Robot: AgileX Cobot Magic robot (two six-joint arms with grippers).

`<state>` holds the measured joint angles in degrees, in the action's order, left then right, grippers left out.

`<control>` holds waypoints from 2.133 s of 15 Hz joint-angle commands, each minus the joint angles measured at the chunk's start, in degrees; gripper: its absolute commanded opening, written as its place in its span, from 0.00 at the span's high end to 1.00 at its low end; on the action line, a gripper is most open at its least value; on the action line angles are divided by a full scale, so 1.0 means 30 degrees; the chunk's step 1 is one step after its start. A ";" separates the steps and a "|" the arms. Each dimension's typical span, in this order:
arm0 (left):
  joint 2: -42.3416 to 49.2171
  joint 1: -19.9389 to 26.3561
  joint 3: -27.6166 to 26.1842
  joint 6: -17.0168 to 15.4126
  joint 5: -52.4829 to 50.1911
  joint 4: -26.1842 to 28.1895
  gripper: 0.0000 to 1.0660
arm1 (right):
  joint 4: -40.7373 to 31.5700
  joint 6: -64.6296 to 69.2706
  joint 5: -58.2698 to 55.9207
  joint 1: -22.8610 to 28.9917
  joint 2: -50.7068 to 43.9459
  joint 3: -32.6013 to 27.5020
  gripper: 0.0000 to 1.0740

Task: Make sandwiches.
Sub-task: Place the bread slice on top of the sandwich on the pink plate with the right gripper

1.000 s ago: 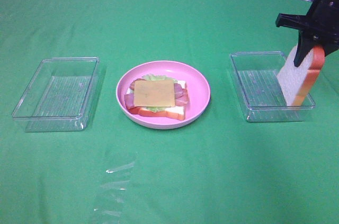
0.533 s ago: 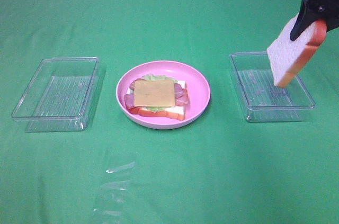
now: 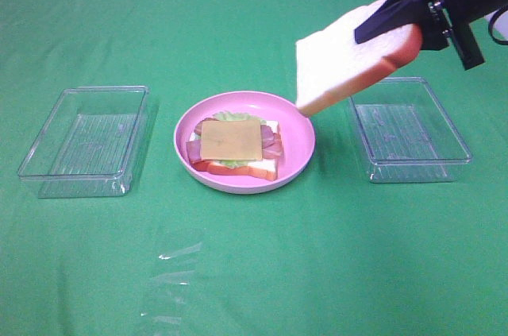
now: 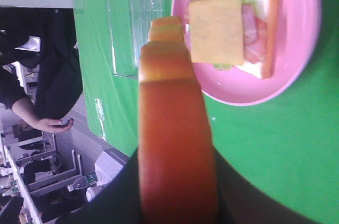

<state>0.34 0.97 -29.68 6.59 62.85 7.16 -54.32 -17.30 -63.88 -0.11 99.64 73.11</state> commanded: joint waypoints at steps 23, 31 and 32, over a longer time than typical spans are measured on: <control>0.0420 0.0019 -0.0019 -0.0153 -0.0286 0.0076 0.08 | -0.2731 -0.0172 0.4068 0.5730 1.0199 0.5443 1.00; 0.0420 0.0019 -0.0019 -0.0153 -0.0286 0.0076 0.08 | -0.2044 -0.0172 0.4221 0.5730 1.0065 0.6379 1.00; 0.0420 0.0019 -0.0019 -0.0153 -0.0286 0.0076 0.08 | -0.1681 -0.0153 0.4221 0.5730 1.0103 0.6360 1.00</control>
<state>0.34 0.97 -29.68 6.59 62.85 7.22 -59.70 -17.65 -51.05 17.07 130.06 91.96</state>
